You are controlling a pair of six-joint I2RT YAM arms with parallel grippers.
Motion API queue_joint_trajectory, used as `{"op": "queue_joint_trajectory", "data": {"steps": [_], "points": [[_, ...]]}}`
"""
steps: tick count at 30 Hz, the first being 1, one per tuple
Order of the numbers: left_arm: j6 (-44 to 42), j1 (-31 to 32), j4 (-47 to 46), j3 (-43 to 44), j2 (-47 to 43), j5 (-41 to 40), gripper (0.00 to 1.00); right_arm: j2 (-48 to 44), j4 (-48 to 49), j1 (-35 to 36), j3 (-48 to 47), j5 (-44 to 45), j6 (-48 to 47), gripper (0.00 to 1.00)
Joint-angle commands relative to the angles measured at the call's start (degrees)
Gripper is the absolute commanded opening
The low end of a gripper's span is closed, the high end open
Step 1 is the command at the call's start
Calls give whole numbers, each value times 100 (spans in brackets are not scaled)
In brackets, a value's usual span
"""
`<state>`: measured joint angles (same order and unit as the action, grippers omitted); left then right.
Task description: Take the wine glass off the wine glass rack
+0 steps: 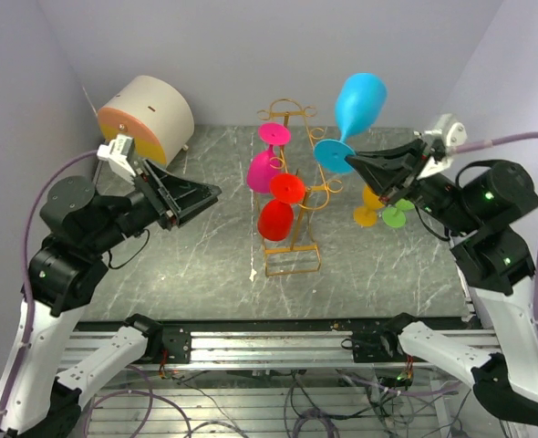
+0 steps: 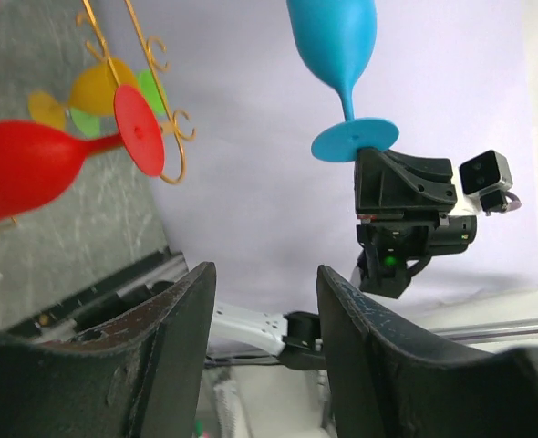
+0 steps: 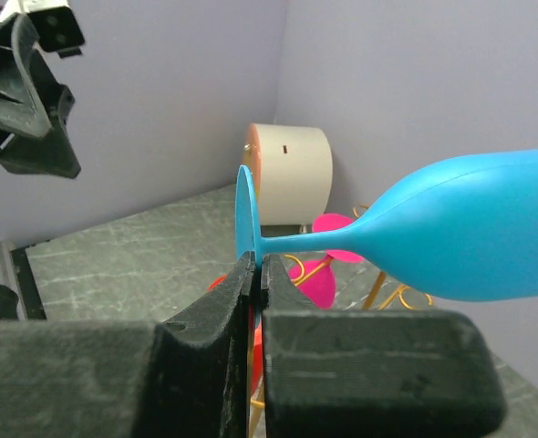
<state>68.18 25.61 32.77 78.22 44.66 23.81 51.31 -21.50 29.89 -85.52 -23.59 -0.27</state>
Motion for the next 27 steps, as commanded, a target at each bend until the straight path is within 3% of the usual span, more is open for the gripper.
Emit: {"op": "queue_joint_trajectory", "data": {"steps": [1, 9, 14, 20, 27], "points": [[1124, 32, -182, -174, 22, 696, 59, 483, 105, 181, -274, -214, -161, 0], [1521, 29, -269, -399, -184, 423, 59, 1317, 28, 928, -1034, 235, -641, 0], [1642, 27, -230, -476, -283, 293, 60, 1723, -271, 1943, -1377, 1174, -1319, 0], [1652, 27, -139, -475, -242, 268, 60, 1841, -197, 3326, -1086, 2670, -2297, 0], [1840, 29, -222, -616, -298, 250, 60, 1734, 733, 4691, -233, 4211, -3353, 0]]}}
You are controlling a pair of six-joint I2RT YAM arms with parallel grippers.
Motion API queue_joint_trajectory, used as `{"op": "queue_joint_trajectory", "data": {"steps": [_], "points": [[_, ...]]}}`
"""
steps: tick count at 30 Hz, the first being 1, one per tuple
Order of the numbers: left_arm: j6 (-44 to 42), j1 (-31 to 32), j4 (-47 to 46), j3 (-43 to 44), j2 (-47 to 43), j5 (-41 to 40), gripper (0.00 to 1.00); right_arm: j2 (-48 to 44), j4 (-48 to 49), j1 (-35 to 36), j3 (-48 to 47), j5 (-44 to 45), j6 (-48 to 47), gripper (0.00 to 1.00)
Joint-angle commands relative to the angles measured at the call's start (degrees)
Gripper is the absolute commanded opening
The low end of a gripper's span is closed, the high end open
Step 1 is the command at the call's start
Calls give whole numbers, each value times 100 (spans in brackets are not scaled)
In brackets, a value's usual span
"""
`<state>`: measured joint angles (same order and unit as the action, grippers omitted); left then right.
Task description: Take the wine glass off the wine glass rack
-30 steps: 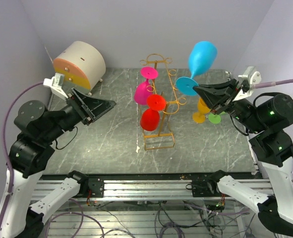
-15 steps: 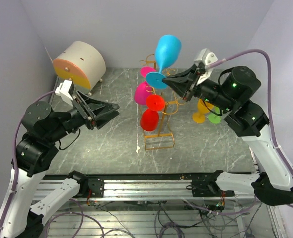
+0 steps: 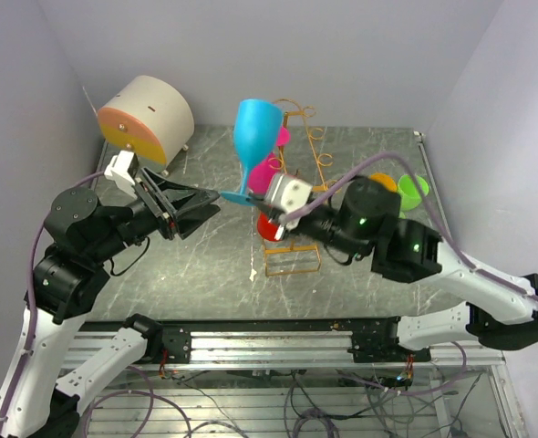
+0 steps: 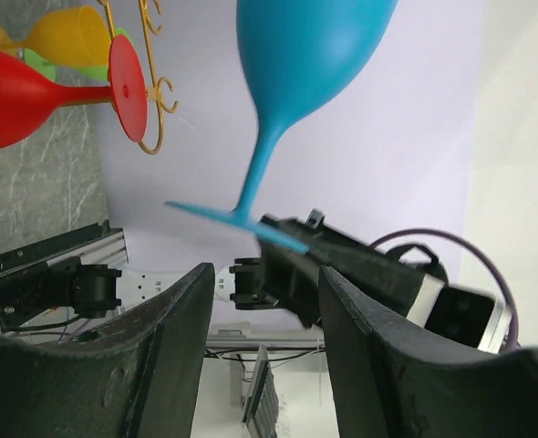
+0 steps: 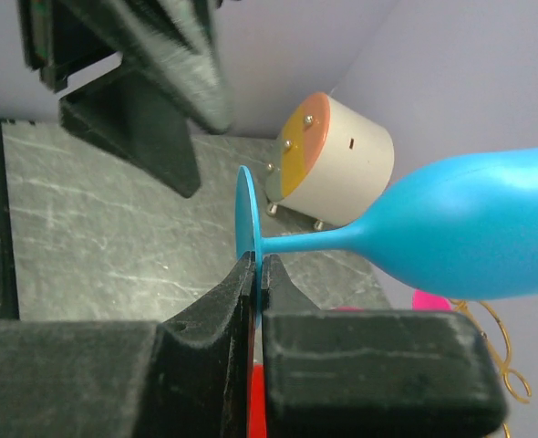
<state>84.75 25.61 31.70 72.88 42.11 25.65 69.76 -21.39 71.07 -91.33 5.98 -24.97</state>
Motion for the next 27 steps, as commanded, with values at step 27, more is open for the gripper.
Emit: {"op": "queue_joint_trajectory", "data": {"steps": [27], "points": [[124, 28, -2, -301, -141, 230, 57, 29, 4881, 2674, 3126, 3230, -5381, 0]]}}
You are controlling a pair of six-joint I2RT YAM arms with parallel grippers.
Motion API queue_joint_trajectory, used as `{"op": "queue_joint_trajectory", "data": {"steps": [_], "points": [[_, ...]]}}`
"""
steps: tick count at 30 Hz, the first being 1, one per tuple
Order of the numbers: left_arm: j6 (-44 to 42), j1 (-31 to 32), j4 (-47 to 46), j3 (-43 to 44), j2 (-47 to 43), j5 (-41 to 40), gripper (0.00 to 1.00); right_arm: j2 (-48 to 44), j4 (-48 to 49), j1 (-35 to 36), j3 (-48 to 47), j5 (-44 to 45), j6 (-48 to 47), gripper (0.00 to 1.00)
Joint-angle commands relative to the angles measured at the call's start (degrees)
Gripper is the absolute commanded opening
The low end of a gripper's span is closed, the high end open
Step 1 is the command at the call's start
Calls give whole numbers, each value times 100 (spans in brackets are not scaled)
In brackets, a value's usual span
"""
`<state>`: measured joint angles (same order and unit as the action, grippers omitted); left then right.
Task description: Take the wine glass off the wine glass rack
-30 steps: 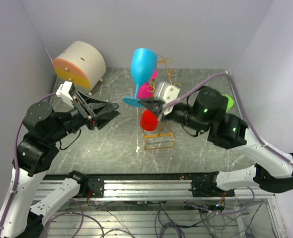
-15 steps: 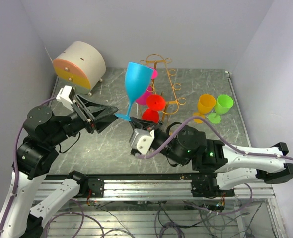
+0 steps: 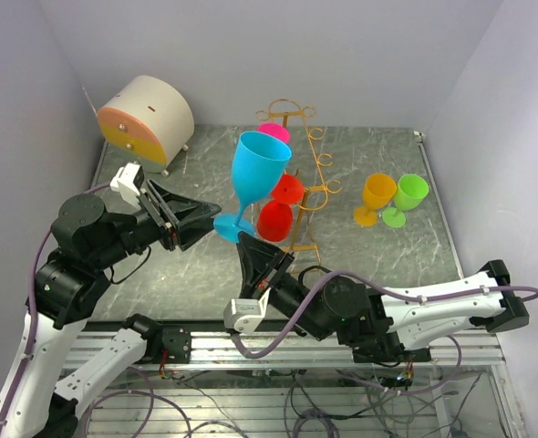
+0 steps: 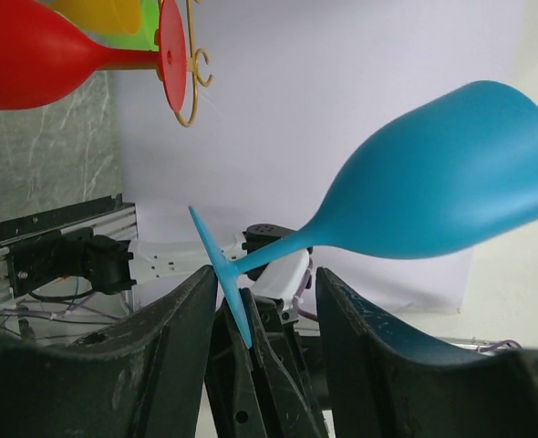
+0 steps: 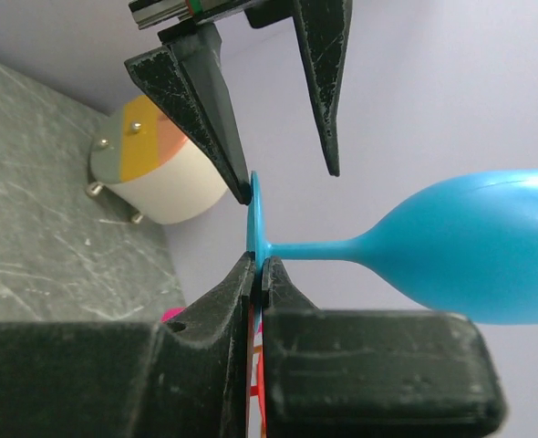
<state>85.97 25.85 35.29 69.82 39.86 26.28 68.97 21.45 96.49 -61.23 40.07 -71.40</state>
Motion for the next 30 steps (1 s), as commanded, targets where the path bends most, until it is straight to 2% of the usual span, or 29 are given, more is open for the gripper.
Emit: {"op": "queue_joint_trajectory", "data": {"steps": [1, 6, 8, 10, 13, 14, 15, 16, 17, 19, 21, 26, 30], "points": [[-24, 0, -344, 17, 104, 182, 57, 134, 661, 126, 138, -221, -846, 0], [-85, 1, -389, 12, 135, 286, 56, 234, 746, 128, 101, -515, -1028, 0], [-107, 0, -403, 11, 132, 308, 52, 285, 777, 132, 82, -579, -1053, 0], [-73, 1, -544, -58, 91, 352, 42, 328, 810, 127, 85, -619, -1069, 0], [-4, 3, -915, -240, -10, 376, 11, 322, 914, 128, 142, -564, -998, 0], [-14, 5, -980, -297, -58, 332, 7, 293, 949, 127, 165, -484, -939, 0], [-56, 8, -1029, -324, -95, 269, 7, 247, 1017, 134, 203, -371, -860, 3], [-114, 8, -1029, -347, -129, 241, 7, 179, 1064, 149, 251, -242, -759, 10], [-166, 6, -1062, -377, -160, 225, 7, 86, 1053, 165, 312, -101, -594, 21], [-163, 7, -1295, -542, -246, 194, 7, -154, 966, 206, 357, 246, -273, 38], [-38, 3, -1821, -873, -461, 95, 7, -448, 736, 270, 560, 643, 141, 47], [19, -1, -2787, -1634, -891, -254, 7, -1238, -378, 339, 431, 1651, 1422, 50], [-794, 1, -2547, -1544, -754, -236, 7, -1428, -1483, 338, -473, 2422, 2585, 42]]}}
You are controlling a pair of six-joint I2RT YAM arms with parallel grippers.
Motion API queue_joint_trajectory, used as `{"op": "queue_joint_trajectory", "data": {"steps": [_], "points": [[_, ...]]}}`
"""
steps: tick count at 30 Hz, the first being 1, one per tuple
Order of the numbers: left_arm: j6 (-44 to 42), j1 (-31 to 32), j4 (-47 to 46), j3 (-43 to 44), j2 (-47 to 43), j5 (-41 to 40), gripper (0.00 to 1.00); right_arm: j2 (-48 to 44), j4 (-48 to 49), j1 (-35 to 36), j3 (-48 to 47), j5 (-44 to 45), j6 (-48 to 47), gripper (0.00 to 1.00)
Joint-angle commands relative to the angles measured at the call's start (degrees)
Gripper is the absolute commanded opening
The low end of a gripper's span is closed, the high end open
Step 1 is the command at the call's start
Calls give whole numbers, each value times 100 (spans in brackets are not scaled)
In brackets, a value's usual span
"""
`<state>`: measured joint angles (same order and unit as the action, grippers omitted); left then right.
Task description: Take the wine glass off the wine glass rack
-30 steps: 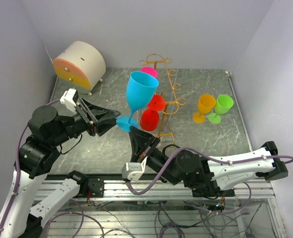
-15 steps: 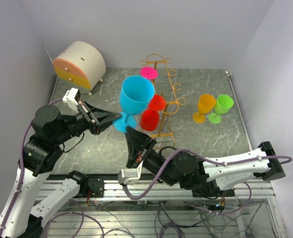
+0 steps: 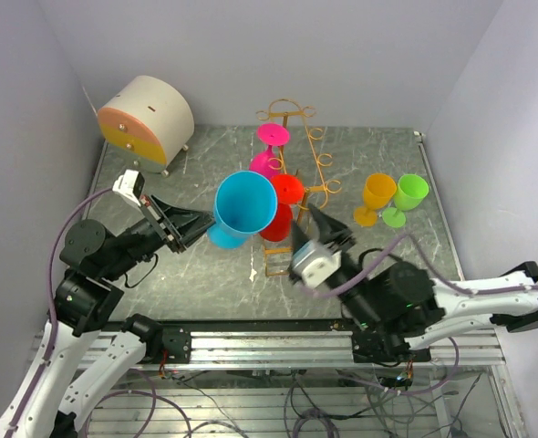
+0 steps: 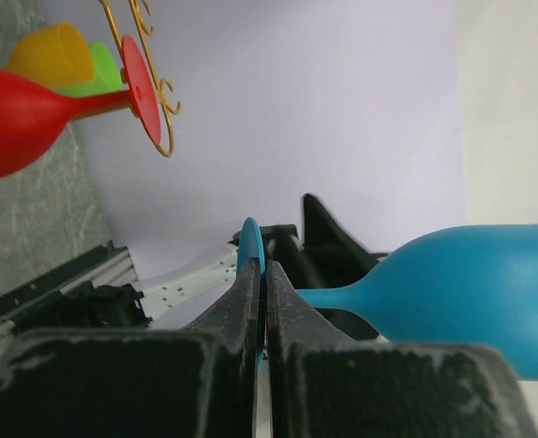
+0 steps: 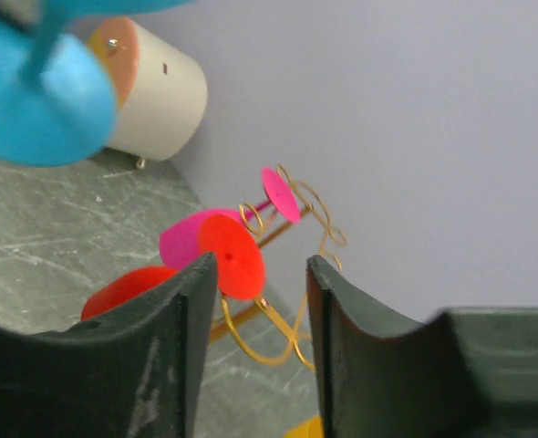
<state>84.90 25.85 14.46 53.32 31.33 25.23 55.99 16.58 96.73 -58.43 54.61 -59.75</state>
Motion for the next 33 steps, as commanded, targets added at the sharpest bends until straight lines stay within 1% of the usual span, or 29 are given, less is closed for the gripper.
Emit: {"op": "queue_joint_trajectory", "data": {"steps": [1, 2, 5, 7, 8, 9, 11, 13, 15, 16, 18, 19, 21, 22, 24, 26, 28, 30, 33], "points": [[-986, 0, -306, 221, 160, -157, 7, -80, -1285, 306, -1002, 1105, 1657, 39], [-1270, -2, -97, 321, 211, -212, 7, -18, -1522, 309, -1239, 1228, 1809, 36], [-2072, 0, 454, 613, 302, -467, 7, 229, -1758, 254, -1854, 1652, 2040, 26], [-2464, -5, 711, 703, 306, -672, 7, 393, -2082, 44, -2436, 1790, 2266, 22], [-2638, -3, 825, 736, 311, -760, 7, 480, -2343, -128, -2726, 1772, 2566, 18], [-2804, 3, 989, 779, 312, -878, 7, 605, -2837, -328, -3030, 1750, 2868, 16], [-3108, 1, 1246, 834, 313, -1082, 7, 931, -3893, -938, -3740, 1421, 3672, 11], [-3348, -2, 1509, 891, 321, -1317, 7, 1371, -5201, -1811, -4612, 631, 4725, 3], [-3589, 0, 1685, 918, 306, -1511, 7, 1829, -6241, -2787, -5497, -631, 5487, 0], [-3681, 7, 1791, 936, 311, -1615, 7, 2019, -6567, -3032, -5799, -1119, 5753, 0], [-3839, 2, 1982, 989, 321, -1816, 7, 2335, -7108, -3279, -6322, -2153, 6164, 0], [-3914, 0, 2071, 1034, 326, -1891, 7, 2435, -7344, -3456, -6571, -2954, 6334, 0], [-3991, 2, 2223, 1129, 325, -2042, 7, 2472, -7558, -3671, -6831, -4248, 6494, 0], [-4021, -1, 2269, 1181, 317, -2104, 7, 2399, -7526, -3695, -6815, -4757, 6556, 2], [-4047, 7, 2345, 1309, 325, -2146, 7, 2213, -7404, -3700, -6659, -5588, 6661, 22], [-4057, 6, 2438, 1422, 361, -2163, 7, 2055, -7344, -3696, -6504, -6108, 6735, 35], [-4045, 0, 2435, 1488, 380, -2129, 7, 1923, -7284, -3695, -6246, -6468, 6765, 42], [-4016, 0, 2395, 1526, 396, -2069, 7, 1834, -7238, -3689, -6030, -6668, 6756, 43], [-3948, 0, 2324, 1599, 450, -1944, 7, 1807, -7248, -3696, -5807, -6674, 6753, 43]]}}
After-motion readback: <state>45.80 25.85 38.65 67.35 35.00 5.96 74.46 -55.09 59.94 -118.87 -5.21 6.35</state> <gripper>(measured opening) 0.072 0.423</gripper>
